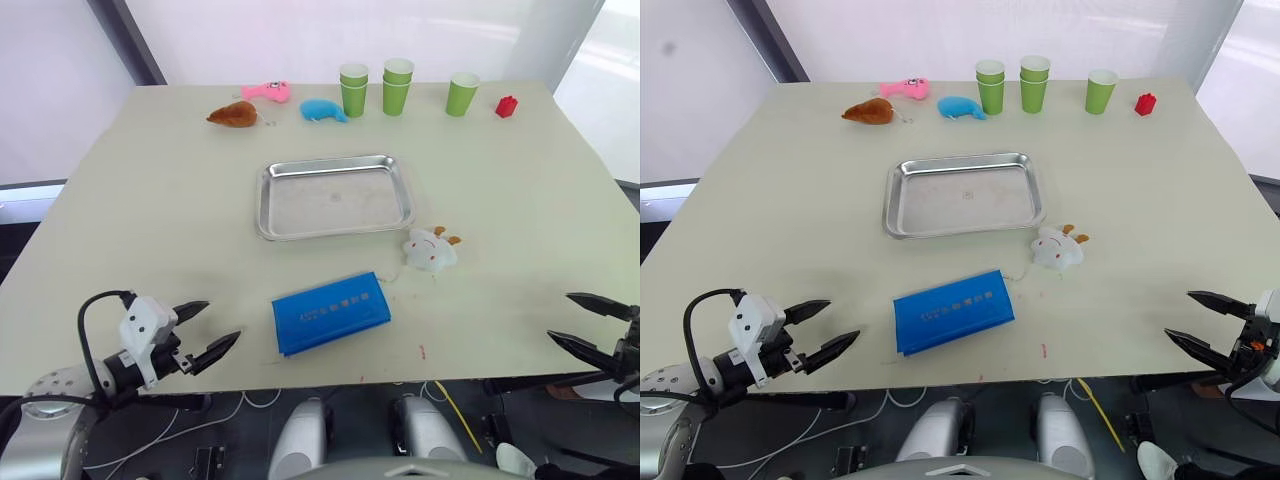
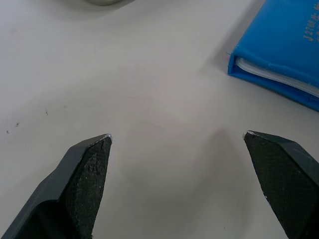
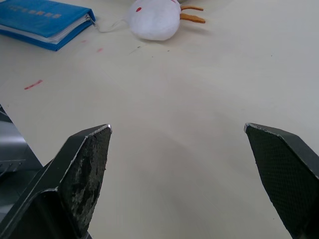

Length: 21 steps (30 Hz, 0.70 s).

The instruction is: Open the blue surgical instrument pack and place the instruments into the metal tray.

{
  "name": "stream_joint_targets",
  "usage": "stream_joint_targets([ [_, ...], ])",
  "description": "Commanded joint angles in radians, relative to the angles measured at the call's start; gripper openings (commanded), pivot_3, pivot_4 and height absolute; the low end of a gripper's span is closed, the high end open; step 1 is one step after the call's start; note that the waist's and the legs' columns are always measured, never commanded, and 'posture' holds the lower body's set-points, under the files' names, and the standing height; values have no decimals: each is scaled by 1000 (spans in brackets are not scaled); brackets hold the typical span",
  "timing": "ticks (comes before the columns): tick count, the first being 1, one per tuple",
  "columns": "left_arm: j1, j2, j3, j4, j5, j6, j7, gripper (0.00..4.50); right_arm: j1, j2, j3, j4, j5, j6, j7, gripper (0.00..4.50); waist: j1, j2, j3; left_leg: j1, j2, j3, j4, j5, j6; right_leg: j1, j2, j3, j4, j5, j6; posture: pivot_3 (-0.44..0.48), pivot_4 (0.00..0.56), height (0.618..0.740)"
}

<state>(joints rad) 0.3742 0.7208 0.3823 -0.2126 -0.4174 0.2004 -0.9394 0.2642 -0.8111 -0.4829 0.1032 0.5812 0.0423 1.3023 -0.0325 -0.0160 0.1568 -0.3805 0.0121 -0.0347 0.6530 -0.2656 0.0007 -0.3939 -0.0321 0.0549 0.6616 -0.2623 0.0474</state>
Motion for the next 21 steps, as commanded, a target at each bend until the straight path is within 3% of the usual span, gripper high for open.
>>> stream_joint_targets([
  [1, 11, 12, 36, -23, -21, -6, -14, 4500, -19, -3, -19, 3, 11, -11, 11, 4482, 0, 0, 0, 0, 0, 0, 0, 0, 0, 0, 0, 0, 0, 0, 0, 0, 150, 740],
  [8, 27, 5, 64, -18, -38, -15, -30, 4500, -53, 8, 0, 17, -6, -20, 11, 4482, -1, 0, 0, 0, 0, 0, 0, 0, 0, 0, 0, 0, 0, 0, 0, 0, 150, 740],
  [13, 27, 19, 70, 1, -90, -19, -128, 4500, -74, 8, 43, -125, 26, 101, -45, 4482, -2, 0, 0, 0, 0, 0, 0, 0, 0, 0, 0, 0, 0, 0, 0, 0, 150, 740],
  [21, -36, 60, -6, 46, -72, -19, -220, 4500, -180, 26, 208, -286, -11, 233, -160, 4482, -2, 0, 0, 0, 0, 0, 0, 0, 0, 0, 0, 0, 0, 0, 0, 0, 150, 740],
])
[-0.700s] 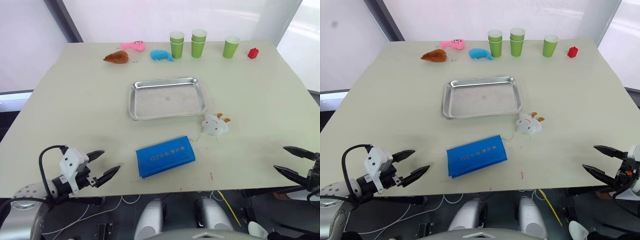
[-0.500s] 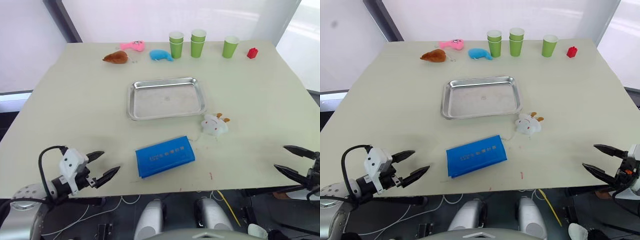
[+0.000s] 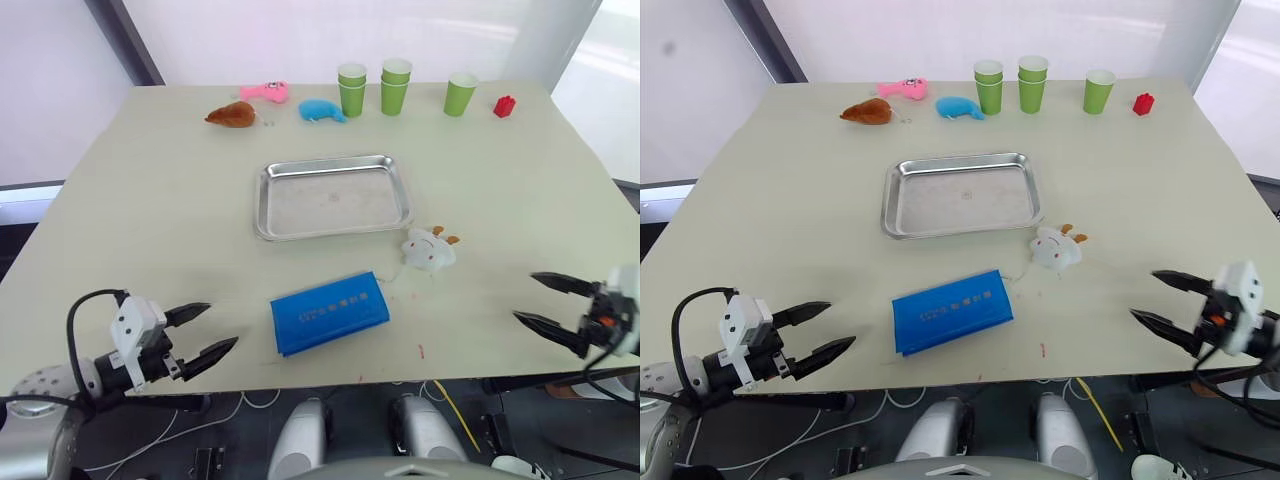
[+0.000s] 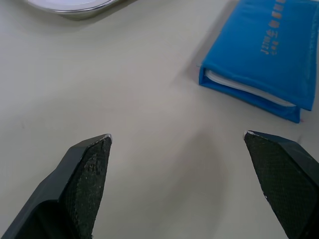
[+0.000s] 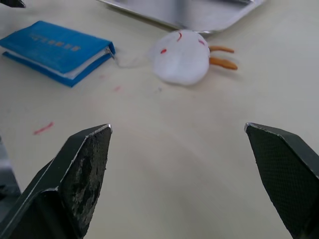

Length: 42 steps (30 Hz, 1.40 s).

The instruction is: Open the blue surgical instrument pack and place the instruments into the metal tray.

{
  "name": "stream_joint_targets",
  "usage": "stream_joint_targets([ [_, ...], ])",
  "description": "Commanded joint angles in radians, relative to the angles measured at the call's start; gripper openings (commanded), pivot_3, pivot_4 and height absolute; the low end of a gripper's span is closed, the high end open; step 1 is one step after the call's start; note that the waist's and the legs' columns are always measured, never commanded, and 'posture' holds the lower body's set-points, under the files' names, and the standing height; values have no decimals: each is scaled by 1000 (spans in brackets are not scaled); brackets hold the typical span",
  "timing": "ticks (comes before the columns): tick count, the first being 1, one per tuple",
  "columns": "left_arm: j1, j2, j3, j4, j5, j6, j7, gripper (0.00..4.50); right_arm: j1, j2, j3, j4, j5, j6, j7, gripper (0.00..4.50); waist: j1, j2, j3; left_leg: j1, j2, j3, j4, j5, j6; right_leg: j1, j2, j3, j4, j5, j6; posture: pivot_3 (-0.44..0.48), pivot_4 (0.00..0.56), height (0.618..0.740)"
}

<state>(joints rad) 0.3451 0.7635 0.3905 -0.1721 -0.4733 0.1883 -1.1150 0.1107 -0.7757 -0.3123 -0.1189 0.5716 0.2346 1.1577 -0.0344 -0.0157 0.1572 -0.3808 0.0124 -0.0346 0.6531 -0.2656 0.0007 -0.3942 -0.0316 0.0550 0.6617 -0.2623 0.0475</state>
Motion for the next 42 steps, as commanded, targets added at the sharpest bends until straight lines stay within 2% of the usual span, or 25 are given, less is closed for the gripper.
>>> stream_joint_targets([
  [1, -14, 22, -20, 11, -21, -3, -59, 4500, -43, -11, 61, -78, -4, 56, -20, 4482, 0, -1, 0, 0, 0, 0, 0, 0, 0, 0, 0, 0, 0, 0, 0, 0, 150, 740],
  [2, -23, 25, -28, 17, -22, -2, -72, 4500, -62, -11, 84, -89, -6, 72, -24, 4482, 0, -1, 1, 0, 0, -1, 0, 0, 0, 0, 0, -1, 0, 0, 0, 0, 150, 740],
  [3, -32, 27, -35, 22, -21, -2, -83, 3927, -80, -8, 102, -96, -11, 83, -31, 3910, 1, -1, 1, -1, 0, -1, 0, 0, 0, 0, 0, -1, 0, 0, 0, 0, 150, 740],
  [4, -43, 32, -46, 29, -19, -5, -97, 3699, -100, -6, 126, -99, -21, 91, -35, 3684, 1, -1, 1, -1, 0, -1, 0, 0, 0, 0, 0, -1, 0, 0, 0, 0, 150, 740],
  [7, -80, 42, -85, 53, -5, -16, -130, 2455, -158, 6, 194, -92, -61, 87, -42, 2375, 1, -1, 1, 0, 0, -1, 0, 0, 0, 0, 0, -1, 0, 0, 0, 0, 150, 740],
  [9, -109, 45, -111, 73, 8, -27, -146, 1361, -194, 19, 234, -81, -87, 81, -48, 1274, 1, -1, 1, 0, 0, -1, 0, 0, 0, 0, 0, -1, 0, 0, 0, 0, 150, 740],
  [10, -125, 45, -125, 82, 12, -31, -154, 1096, -213, 26, 257, -72, -104, 76, -51, 1010, 1, -1, 1, 0, 0, -1, 0, 0, 0, 0, 0, -1, 0, 0, 0, 0, 150, 740],
  [12, -155, 50, -164, 101, 24, -45, -183, 217, -247, 42, 312, -55, -145, 67, -54, 102, 1, -1, 1, 0, 0, -1, 0, 0, 0, 0, 0, -2, 0, 0, 0, 0, 150, 740],
  [13, -169, 50, -182, 110, 27, -51, -196, 100, -263, 56, 335, -48, -161, 67, -63, 40, 0, -1, 1, -1, 0, -1, 0, 0, 0, 0, 0, -2, 0, 0, 0, 0, 150, 740],
  [21, -273, 22, -290, 154, 51, -71, -233, 100, -376, 173, 490, 15, -276, 75, -120, 40, -1, -1, 1, -2, 0, -3, 0, 0, 0, -3, 0, -2, 1, 0, 0, 0, 150, 740],
  [26, -314, 14, -328, 174, 63, -79, -239, 100, -408, 220, 543, 46, -324, 67, -141, 40, 0, -1, 1, -3, -1, -3, 0, 0, 0, -3, 0, -2, 1, 0, 0, 0, 150, 740],
  [42, -348, -6, -344, 235, 73, -107, -229, 100, -460, 319, 600, 95, -381, 70, -156, 40, -2, -1, 1, -2, -1, -6, 1, 0, 0, -3, 0, -2, 2, 1, 0, 0, 150, 740],
])
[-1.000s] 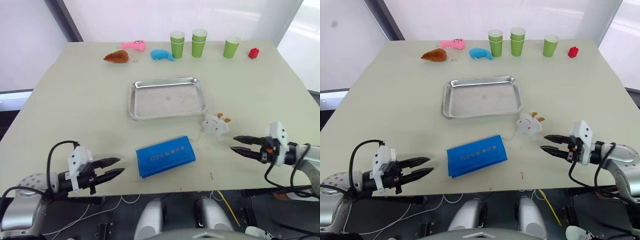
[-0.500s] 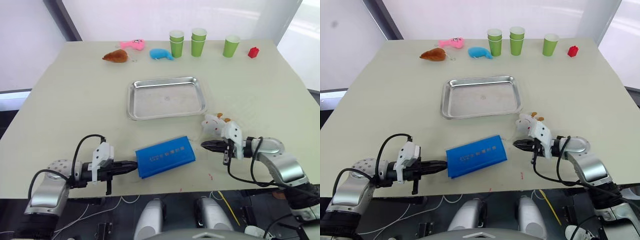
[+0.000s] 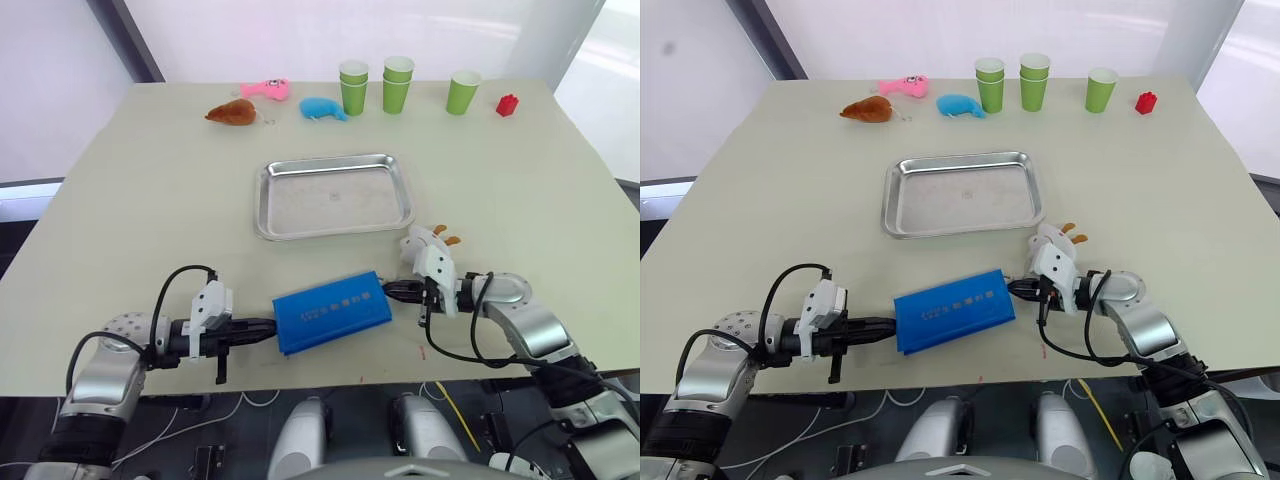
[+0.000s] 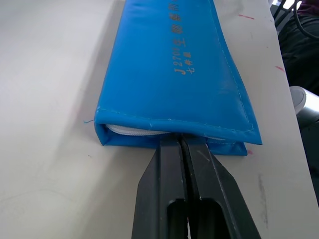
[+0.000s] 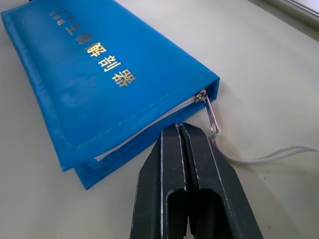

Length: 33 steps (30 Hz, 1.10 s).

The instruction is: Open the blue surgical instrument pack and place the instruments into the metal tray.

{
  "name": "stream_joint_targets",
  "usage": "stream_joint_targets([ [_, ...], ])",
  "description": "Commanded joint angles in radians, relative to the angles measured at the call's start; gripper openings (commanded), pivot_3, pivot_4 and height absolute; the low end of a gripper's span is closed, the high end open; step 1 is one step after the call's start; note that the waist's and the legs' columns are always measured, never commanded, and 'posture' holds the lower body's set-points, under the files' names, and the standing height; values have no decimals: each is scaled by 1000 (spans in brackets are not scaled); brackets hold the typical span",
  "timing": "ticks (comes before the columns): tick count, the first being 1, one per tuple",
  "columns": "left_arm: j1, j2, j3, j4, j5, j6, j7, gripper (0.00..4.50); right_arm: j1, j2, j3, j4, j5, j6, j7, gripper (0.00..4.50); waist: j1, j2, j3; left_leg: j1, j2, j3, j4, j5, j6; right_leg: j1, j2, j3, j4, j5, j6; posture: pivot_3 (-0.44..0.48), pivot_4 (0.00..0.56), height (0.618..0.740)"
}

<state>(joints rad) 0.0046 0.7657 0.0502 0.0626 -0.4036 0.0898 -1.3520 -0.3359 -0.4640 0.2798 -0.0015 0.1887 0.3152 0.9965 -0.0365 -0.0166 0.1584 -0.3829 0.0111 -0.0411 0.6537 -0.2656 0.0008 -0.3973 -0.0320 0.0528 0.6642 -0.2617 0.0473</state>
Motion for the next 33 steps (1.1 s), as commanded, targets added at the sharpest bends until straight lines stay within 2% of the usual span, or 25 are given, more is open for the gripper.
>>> stream_joint_targets([
  [1, -10, -11, -6, 2, 5, -9, 10, 100, -13, 7, 7, -22, 2, -11, 7, 40, 0, 0, 0, 0, 0, 0, 0, 0, 0, 0, 0, 0, 0, 0, 0, 0, 150, 740],
  [11, -123, -75, -35, 68, 39, -11, 47, 100, 16, 2, -21, -86, 34, 40, 5, 40, 8, 0, 0, 0, -1, 0, 1, 0, 0, 0, 0, -1, 1, 0, 0, 0, 150, 740],
  [21, -338, -203, -119, 230, 119, -47, 56, 100, 59, -25, -105, -101, 30, 60, -57, 40, 23, 0, 0, -2, -4, 1, 3, 0, 0, 1, 0, -2, 1, 0, 0, 0, 150, 740],
  [26, -392, -214, -137, 298, 140, -75, 17, 100, 78, -52, -149, -92, 33, 56, -69, 40, 23, 0, 0, -2, -4, 0, 3, 0, 0, 1, 0, -3, 1, 0, 0, 0, 150, 740],
  [33, -396, -196, -124, 310, 139, -65, 2, 100, 113, -97, -208, -130, 91, 61, -38, 40, 24, 0, 0, -3, -4, -1, 3, 0, 0, 1, 0, -4, 0, 0, 0, 0, 150, 740],
])
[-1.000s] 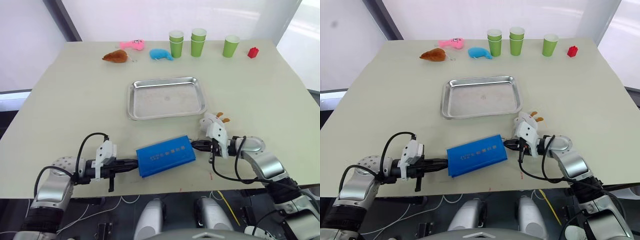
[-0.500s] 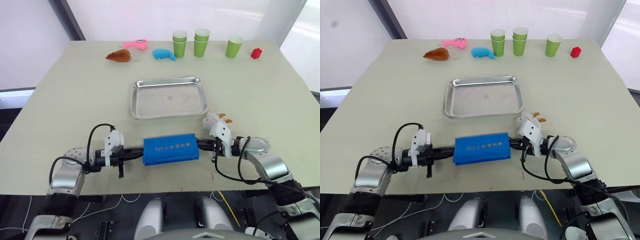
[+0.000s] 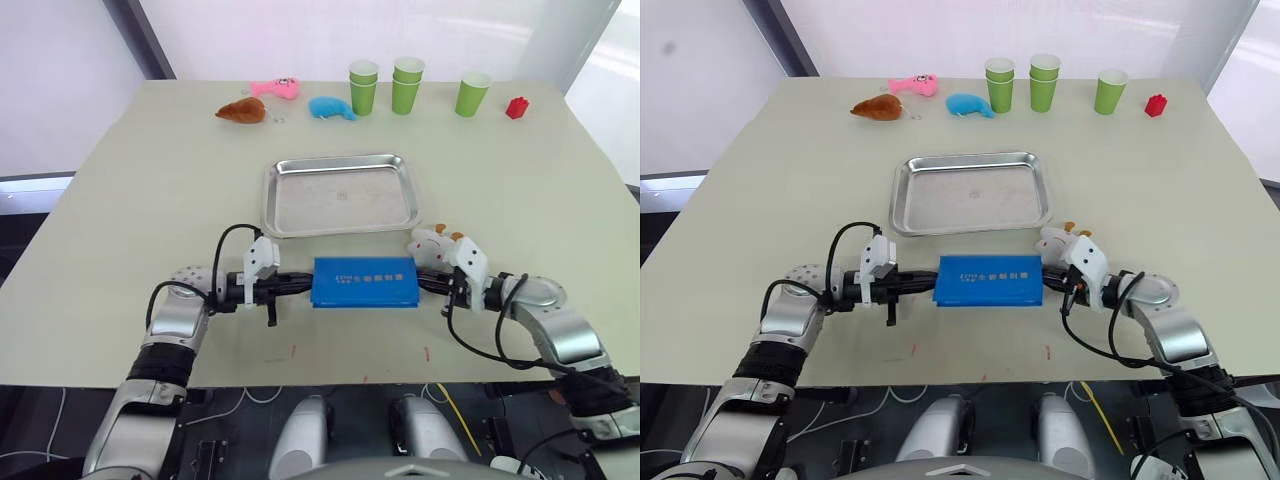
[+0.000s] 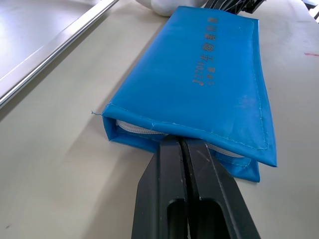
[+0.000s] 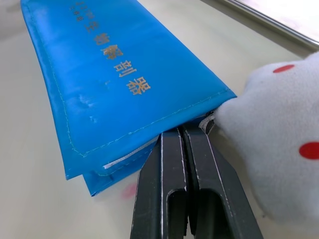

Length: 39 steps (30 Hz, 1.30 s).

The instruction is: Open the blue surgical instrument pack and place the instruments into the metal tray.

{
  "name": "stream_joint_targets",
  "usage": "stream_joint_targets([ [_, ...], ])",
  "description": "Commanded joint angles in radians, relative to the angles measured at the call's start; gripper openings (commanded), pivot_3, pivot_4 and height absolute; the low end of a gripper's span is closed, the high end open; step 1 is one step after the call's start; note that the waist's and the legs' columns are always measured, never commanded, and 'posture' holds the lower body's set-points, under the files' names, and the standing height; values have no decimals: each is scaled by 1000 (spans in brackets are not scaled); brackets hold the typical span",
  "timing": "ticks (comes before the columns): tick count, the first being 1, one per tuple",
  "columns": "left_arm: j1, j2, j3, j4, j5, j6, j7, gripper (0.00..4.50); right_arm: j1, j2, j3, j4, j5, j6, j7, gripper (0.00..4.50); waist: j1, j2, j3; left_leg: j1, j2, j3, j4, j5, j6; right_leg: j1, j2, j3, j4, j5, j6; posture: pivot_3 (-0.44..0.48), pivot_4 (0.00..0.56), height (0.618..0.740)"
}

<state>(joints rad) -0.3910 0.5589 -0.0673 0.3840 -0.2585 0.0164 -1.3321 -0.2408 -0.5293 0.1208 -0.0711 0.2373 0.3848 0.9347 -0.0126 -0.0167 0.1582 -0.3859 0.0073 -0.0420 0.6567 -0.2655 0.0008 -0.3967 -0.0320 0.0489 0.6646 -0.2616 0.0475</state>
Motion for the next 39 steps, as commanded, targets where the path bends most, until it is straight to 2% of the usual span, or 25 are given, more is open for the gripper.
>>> stream_joint_targets([
  [1, 4, 16, -3, -16, -9, 9, -19, 100, 26, -41, -56, -66, 51, -12, 31, 40, 0, 0, 0, 0, 0, 0, 0, 0, 0, 0, 0, 0, 0, 0, 0, 0, 150, 740],
  [5, 28, 40, 32, -50, -23, -7, -7, 100, 66, -115, -96, -72, 80, -24, 87, 40, -3, 0, 0, 0, 0, 0, 0, 0, 0, 0, 0, 0, 0, 0, 0, 0, 150, 740],
  [10, 104, 125, 77, -163, -67, 24, -31, 100, 111, -205, -147, -66, 112, -113, 187, 40, -8, 0, 1, 0, 1, 0, 0, 0, 0, 0, 0, 1, 0, 0, 0, 0, 150, 740],
  [13, 145, 164, 105, -242, -101, 57, -27, 0, 132, -204, -170, -72, 149, -159, 225, 1285, -6, 0, 1, 0, 3, 0, 0, 0, 0, 0, 1, 0, 0, 0, 0, 0, 150, 740],
  [14, 156, 177, 114, -260, -109, 56, -28, 0, 134, -201, -173, -71, 150, -182, 230, 1488, -5, 0, 1, 0, 3, 0, 0, 0, 0, 0, 1, 0, 0, 0, 0, 0, 150, 740],
  [15, 168, 195, 131, -287, -125, 62, -36, 532, 136, -200, -170, -65, 146, -227, 249, 2150, -5, 0, 1, 0, 3, 0, 0, 0, 0, 0, 0, 0, 0, 0, 0, 0, 150, 740],
  [16, 177, 210, 145, -310, -140, 70, -44, 800, 136, -198, -167, -59, 141, -269, 265, 2548, -4, 0, 1, 0, 3, 0, 0, 0, 0, 0, 0, 0, 0, 0, 0, 0, 150, 740],
  [17, 185, 227, 158, -336, -159, 78, -56, 1323, 131, -190, -163, -48, 134, -319, 276, 3100, -5, 0, 1, 0, 3, 1, 0, 0, 0, 0, 0, 1, 0, 0, 0, 0, 150, 740],
  [18, 189, 240, 166, -357, -177, 90, -67, 1679, 123, -181, -157, -34, 126, -364, 283, 3467, -5, 0, 1, 0, 3, 1, 0, 0, 0, 0, 0, 1, 0, 0, 0, 0, 150, 740],
  [20, 192, 262, 178, -395, -215, 111, -94, 2903, 100, -158, -141, 0, 102, -468, 294, 4500, -5, 0, 2, 1, 3, 1, 0, 0, 0, 0, 0, 0, 0, 0, 0, 0, 150, 740],
  [21, 193, 271, 181, -408, -228, 117, -104, 3177, 91, -148, -133, 15, 93, -505, 299, 4500, -5, 0, 2, 1, 3, 1, 0, 0, 0, 0, 0, 0, 0, 0, 0, 0, 150, 740],
  [23, 184, 294, 182, -437, -258, 146, -129, 4137, 62, -120, -99, 65, 67, -613, 330, 4500, -5, 0, 3, 1, 3, 2, 0, 0, 0, 0, 0, 1, 0, 0, 0, 0, 150, 740],
  [24, 178, 305, 180, -451, -272, 162, -140, 4452, 47, -105, -78, 95, 48, -663, 341, 4500, -5, 0, 3, 1, 3, 2, 0, 0, 0, 0, 1, 1, 0, 0, 0, 0, 150, 740],
  [31, 151, 328, 164, -524, -318, 218, -168, 4452, -97, -3, 32, 307, -91, -944, 307, 4500, -7, 1, 5, 1, 3, 4, 0, 0, 0, 0, 1, 2, 0, 0, 0, 0, 150, 740],
  [38, 149, 317, 169, -558, -335, 212, -172, 4452, -248, 44, 78, 558, -182, -1167, 255, 4500, -8, 2, 7, 1, 3, 4, 0, 0, 0, 0, 1, 3, 0, 0, 0, 0, 150, 740],
  [39, 151, 317, 169, -557, -332, 206, -172, 4500, -263, 42, 89, 590, -193, -1196, 258, 3973, -12, 2, 7, 2, 3, 5, 0, 0, 0, 0, 1, 4, 0, 0, 0, 0, 150, 740],
])
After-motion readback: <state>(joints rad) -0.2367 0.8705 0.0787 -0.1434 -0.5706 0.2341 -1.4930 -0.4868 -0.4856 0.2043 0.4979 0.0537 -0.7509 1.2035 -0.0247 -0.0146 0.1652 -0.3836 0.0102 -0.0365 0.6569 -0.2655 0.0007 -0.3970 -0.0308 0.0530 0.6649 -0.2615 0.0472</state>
